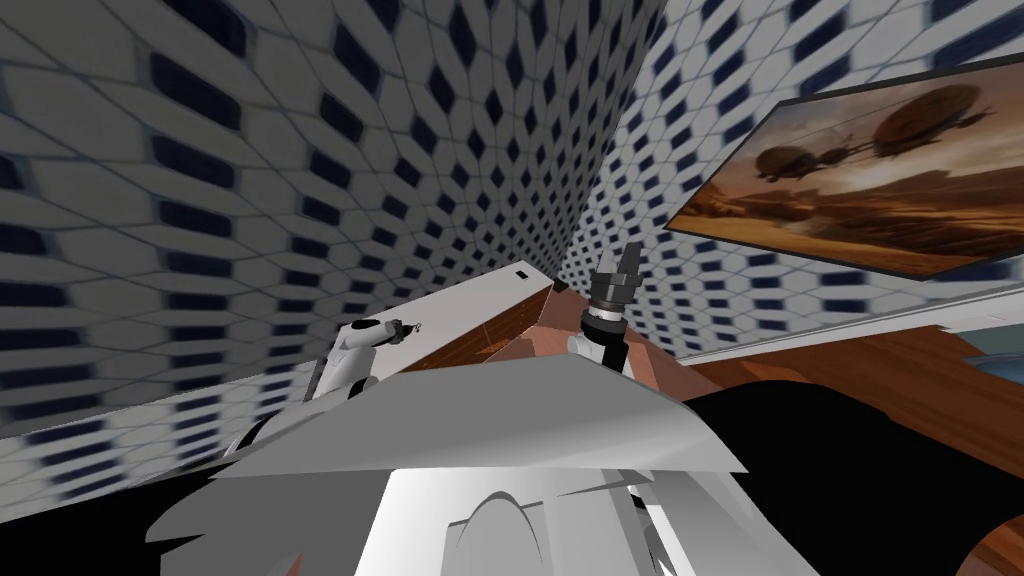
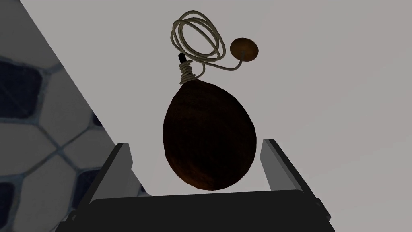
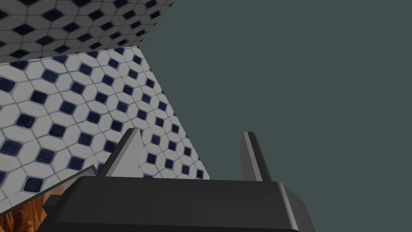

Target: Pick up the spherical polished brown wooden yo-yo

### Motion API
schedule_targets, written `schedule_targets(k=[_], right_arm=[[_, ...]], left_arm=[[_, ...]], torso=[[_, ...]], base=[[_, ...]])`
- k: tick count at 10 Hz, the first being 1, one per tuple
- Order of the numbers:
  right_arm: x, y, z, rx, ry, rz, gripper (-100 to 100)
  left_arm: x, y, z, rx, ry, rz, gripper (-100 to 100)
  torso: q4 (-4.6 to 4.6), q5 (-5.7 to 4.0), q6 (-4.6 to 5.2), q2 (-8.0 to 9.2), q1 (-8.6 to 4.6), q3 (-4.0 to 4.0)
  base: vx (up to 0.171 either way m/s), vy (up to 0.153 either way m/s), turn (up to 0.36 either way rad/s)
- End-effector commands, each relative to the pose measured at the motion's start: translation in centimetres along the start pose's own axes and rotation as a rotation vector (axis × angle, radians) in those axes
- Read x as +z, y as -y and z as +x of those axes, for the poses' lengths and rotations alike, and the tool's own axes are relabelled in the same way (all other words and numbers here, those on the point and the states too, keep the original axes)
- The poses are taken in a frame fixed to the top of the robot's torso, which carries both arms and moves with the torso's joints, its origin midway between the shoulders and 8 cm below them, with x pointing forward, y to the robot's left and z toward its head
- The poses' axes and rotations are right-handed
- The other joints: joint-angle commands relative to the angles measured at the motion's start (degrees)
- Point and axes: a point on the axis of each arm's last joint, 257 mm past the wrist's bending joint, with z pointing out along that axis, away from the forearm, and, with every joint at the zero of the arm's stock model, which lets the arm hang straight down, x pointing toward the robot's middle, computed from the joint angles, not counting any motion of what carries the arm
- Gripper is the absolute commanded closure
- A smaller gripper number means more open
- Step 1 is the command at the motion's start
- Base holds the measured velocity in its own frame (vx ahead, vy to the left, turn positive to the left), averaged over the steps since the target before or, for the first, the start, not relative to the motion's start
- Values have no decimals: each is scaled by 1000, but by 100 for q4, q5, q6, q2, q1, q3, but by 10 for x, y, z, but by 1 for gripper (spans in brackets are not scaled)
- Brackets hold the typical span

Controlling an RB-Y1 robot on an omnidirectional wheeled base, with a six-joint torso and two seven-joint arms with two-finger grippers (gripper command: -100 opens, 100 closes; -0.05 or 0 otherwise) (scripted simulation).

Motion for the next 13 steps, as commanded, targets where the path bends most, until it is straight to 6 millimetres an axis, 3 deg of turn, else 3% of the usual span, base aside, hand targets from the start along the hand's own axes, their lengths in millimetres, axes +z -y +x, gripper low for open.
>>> schedule_targets(k=[1,2,3,7,8,9,10,13], right_arm=[[0,0,0,0,0,0,0],[0,0,0,0,0,0,0],[0,0,0,0,0,0,0],[0,0,0,0,0,0,0],[0,0,0,0,0,0,0],[0,0,0,0,0,0,0],[0,0,0,0,0,0,0],[0,0,0,0,0,0,0]], left_arm=[[2,-3,-21,-25,17,0,-100],[2,-4,-11,-15,10,-3,-100],[3,-4,-12,-16,11,0,100],[3,-5,-12,-16,11,-2,100],[3,-5,-12,-16,11,-2,0],[1,-5,13,15,-12,-14,100],[-1,1,14,17,-12,-1,100],[-10,5,64,73,-51,-1,100]], torso=[[0,0,0,0,0,0],[0,0,2,1,-2,1],[0,0,-1,-1,3,0],[1,0,0,-5,8,-2],[1,-1,0,-4,8,-1],[1,-1,0,-4,7,-1],[-1,-1,-13,-7,17,-3],[-1,2,-5,-12,22,-6]], base=[[-14,-33,-163],[-7,-14,-36],[-4,-4,16],[0,0,0],[0,0,0],[20,33,269],[25,40,191],[28,49,193]])
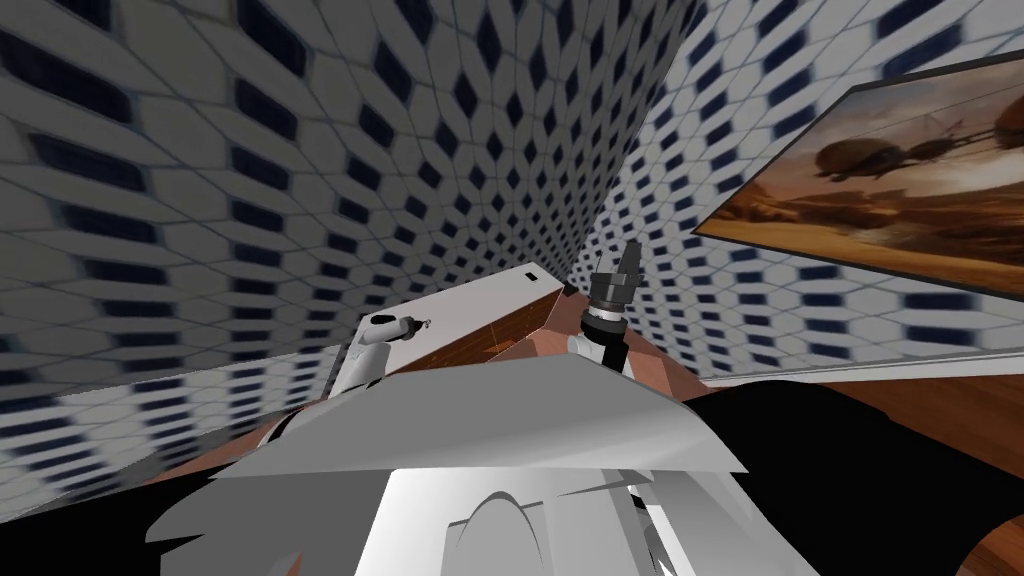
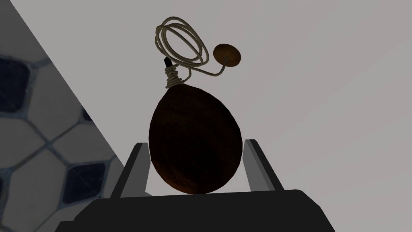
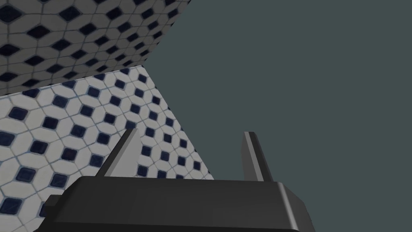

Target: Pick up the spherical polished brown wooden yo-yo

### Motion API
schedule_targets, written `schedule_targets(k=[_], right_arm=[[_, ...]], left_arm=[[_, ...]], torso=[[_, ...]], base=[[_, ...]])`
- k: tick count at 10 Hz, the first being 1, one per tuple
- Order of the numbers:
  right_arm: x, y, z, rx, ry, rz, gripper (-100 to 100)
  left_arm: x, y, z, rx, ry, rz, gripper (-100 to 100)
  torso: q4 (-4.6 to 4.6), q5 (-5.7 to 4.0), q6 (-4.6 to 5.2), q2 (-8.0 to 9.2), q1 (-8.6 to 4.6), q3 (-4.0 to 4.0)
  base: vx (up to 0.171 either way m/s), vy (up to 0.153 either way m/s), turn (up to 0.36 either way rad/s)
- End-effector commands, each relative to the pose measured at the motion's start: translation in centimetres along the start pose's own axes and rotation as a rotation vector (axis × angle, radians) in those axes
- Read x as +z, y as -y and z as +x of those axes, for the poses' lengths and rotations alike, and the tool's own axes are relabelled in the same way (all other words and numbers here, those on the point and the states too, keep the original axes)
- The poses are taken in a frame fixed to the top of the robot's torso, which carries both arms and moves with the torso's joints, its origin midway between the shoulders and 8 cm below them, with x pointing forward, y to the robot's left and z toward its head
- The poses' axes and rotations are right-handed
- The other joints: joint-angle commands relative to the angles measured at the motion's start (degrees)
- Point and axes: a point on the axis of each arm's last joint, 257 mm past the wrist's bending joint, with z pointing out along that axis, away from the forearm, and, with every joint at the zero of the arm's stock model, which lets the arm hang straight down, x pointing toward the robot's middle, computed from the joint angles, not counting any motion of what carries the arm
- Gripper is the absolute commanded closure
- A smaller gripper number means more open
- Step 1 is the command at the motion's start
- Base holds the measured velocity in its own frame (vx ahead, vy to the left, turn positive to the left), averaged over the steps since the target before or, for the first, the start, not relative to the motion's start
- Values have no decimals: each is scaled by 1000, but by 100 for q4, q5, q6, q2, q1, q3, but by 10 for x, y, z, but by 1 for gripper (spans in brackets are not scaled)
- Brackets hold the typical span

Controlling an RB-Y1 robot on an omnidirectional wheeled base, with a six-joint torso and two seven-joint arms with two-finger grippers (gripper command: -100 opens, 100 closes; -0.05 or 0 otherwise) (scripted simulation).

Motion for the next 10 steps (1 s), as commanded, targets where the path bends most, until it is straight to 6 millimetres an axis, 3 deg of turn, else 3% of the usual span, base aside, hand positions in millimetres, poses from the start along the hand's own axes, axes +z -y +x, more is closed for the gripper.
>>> schedule_targets(k=[1,2,3,5,6,8,9,10], right_arm=[[0,0,0,0,0,0,0],[0,0,0,0,0,0,0],[0,0,0,0,0,0,0],[0,0,0,0,0,0,0],[0,0,0,0,0,0,0],[0,0,0,0,0,0,0],[0,0,0,0,0,0,0],[0,0,0,0,0,0,0]], left_arm=[[-5,9,9,12,-7,10,100],[-6,6,25,28,-19,-1,100],[-8,13,25,29,-19,15,100],[-17,20,56,58,-40,22,100],[-18,22,56,59,-40,26,100],[-30,30,87,83,-59,40,100],[-28,29,80,78,-53,37,100],[-29,30,82,78,-54,38,0]], torso=[[0,0,0,0,0,0],[5,-5,8,2,-5,3],[4,-5,3,8,-8,6],[10,-9,3,11,-12,10],[10,-8,-1,8,-9,9],[15,-11,4,13,-14,13],[15,-10,0,15,-12,14],[12,-9,3,18,-15,14]], base=[[18,29,61],[13,35,113],[10,24,78],[24,36,190],[26,25,70],[24,35,178],[13,13,36],[0,0,0]])
